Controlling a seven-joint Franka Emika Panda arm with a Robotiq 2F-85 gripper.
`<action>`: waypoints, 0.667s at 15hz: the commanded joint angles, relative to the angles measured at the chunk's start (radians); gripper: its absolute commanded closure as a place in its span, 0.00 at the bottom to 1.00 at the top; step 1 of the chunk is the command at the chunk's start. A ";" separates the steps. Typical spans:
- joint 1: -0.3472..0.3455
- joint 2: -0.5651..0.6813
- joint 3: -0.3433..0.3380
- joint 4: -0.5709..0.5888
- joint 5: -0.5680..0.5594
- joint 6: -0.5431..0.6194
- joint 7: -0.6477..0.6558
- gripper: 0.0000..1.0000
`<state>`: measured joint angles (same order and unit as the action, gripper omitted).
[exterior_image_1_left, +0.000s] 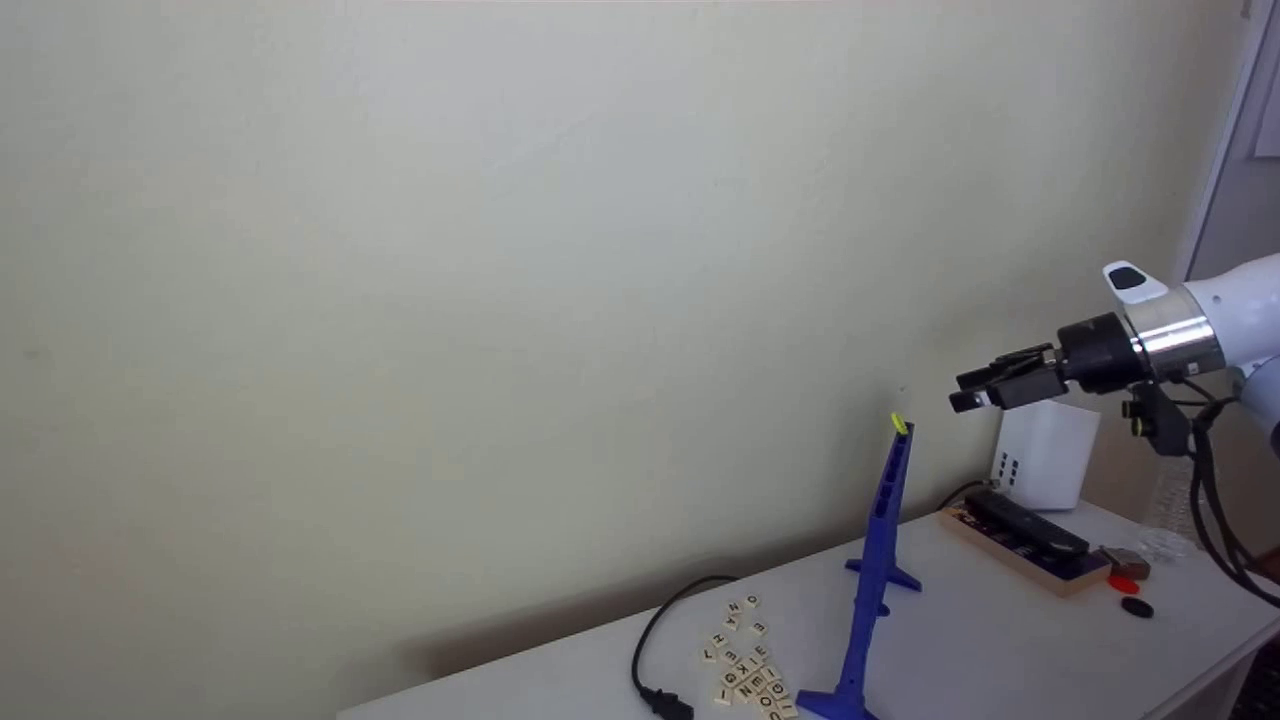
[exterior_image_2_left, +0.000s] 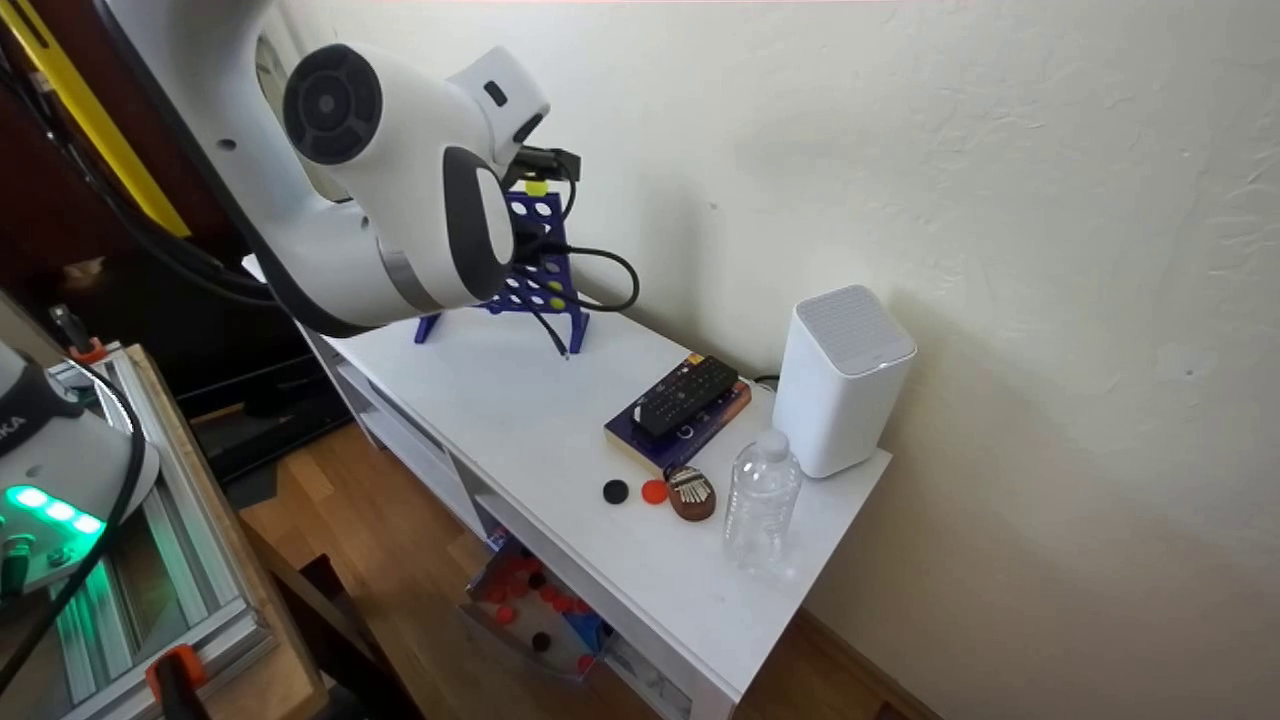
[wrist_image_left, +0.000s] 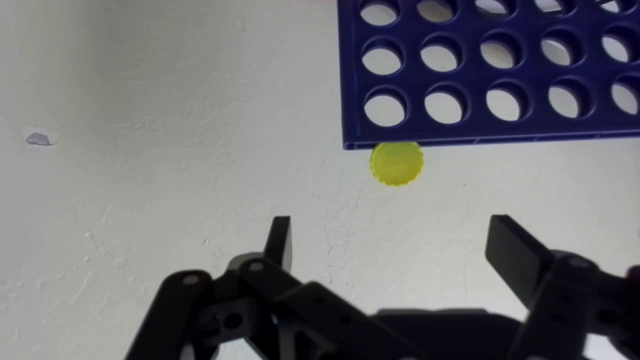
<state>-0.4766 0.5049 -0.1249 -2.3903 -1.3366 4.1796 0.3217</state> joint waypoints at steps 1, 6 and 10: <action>0.054 -0.107 -0.049 -0.068 0.001 -0.110 0.122 0.00; 0.084 -0.230 -0.070 -0.120 -0.059 -0.316 0.285 0.00; 0.095 -0.312 -0.065 -0.141 -0.189 -0.445 0.446 0.00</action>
<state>-0.3992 0.2916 -0.1789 -2.4872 -1.4276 3.8324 0.6397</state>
